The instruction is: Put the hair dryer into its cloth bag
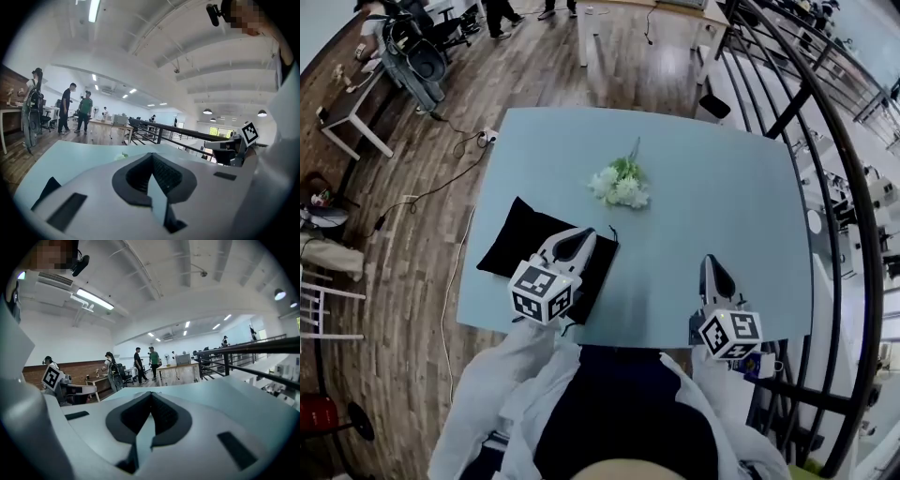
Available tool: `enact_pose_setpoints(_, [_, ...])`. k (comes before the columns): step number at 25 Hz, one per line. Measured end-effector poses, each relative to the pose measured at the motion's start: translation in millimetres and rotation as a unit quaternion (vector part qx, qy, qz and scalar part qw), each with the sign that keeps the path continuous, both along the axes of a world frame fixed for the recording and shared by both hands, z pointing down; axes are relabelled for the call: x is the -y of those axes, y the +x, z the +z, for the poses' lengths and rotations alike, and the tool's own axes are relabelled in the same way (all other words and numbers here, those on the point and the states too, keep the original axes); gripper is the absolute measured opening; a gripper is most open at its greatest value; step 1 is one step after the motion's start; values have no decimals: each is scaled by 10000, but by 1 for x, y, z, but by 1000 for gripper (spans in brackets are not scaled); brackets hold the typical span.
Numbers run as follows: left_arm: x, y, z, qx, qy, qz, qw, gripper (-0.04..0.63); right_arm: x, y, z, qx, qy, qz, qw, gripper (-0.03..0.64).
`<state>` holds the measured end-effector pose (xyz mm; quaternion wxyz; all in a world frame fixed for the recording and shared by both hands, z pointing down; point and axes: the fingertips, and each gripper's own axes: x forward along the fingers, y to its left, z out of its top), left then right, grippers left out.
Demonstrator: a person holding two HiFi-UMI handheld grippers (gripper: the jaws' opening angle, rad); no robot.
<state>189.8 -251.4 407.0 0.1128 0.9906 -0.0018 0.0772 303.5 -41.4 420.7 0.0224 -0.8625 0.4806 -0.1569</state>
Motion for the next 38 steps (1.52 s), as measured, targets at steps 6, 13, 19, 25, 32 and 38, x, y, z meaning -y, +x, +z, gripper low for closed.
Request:
enact_pose_setpoints(6, [-18,-7,11,57,240,-241,9994,15,-4,-12,6,136,65,3,9999,6])
enact_pose_setpoints(13, [-35,-18,20,-34,101,-387,9992,15,7,-20,15,102,100,-227,9996,5])
enact_pose_setpoints(19, [-39,-22,22,-10,38,-462,9989,15,18,-24,20,137,40,-455,9989,5])
enact_pose_setpoints(25, [-39,-26,28,54,29,-534,9986,15,30,-25,25,184,15,-653,9977,5])
enact_pose_setpoints(32, [-32,-36,25,86,44,-625,9980,15,46,-35,22,225,-22,-848,9961,5])
enact_pose_setpoints(38, [-32,-38,35,175,32,-696,9974,15,52,-41,31,307,-41,-987,9946,5])
